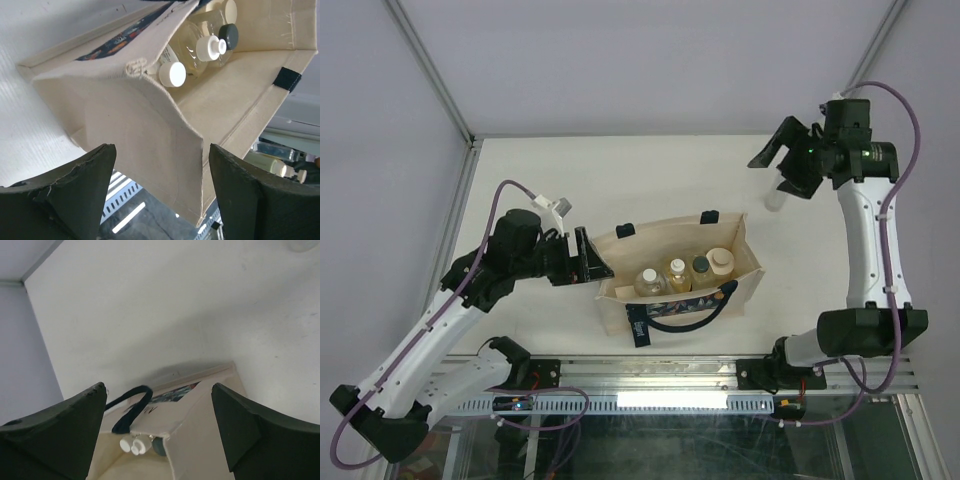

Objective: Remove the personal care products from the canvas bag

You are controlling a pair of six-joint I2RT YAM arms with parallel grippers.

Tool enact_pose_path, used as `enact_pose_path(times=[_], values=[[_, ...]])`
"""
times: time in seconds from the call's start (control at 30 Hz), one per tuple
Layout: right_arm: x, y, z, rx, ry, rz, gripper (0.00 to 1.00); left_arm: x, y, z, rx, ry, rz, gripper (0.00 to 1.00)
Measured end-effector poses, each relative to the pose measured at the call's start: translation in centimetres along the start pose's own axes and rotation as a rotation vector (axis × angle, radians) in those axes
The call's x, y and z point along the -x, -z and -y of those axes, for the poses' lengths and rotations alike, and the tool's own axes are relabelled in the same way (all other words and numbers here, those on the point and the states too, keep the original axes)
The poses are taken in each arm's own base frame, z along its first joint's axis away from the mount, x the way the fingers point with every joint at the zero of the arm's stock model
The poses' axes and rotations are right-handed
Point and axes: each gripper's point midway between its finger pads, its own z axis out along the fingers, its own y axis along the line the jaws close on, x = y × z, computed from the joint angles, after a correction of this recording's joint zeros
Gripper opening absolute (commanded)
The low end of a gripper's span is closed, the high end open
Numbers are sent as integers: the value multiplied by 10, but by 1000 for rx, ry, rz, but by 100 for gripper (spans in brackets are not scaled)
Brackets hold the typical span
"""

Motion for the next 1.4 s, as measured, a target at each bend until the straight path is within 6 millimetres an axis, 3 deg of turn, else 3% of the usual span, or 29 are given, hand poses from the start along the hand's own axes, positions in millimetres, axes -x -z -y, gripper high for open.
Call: enact_pose_path(times=[0.1,0.27,0.4,0.5,0.67,0.8,0.93,1.2,1.4], values=[[-33,8,-32,113,79,-64,88,-7,1,0,-23,25,-4,77],[-116,33,-107,341,311,-212,87,-17,0,-5,-40,42,-9,74],[-155,62,-135,466,406,-259,83,-26,-5,-6,-56,69,-51,74],[-181,85,-145,556,460,-272,77,-28,-8,-3,-65,75,-72,74],[-251,96,-128,618,554,-410,72,-34,-9,-1,-91,74,-103,73],[-304,79,-93,563,613,-547,65,-49,-14,-7,-107,80,-152,73],[-338,60,-55,496,620,-622,61,-62,-16,-12,-124,86,-180,73],[-368,46,-38,514,638,-597,61,-81,-22,-17,-163,92,-246,73],[-371,35,-40,417,692,-549,66,-85,-27,-19,-174,95,-266,73]])
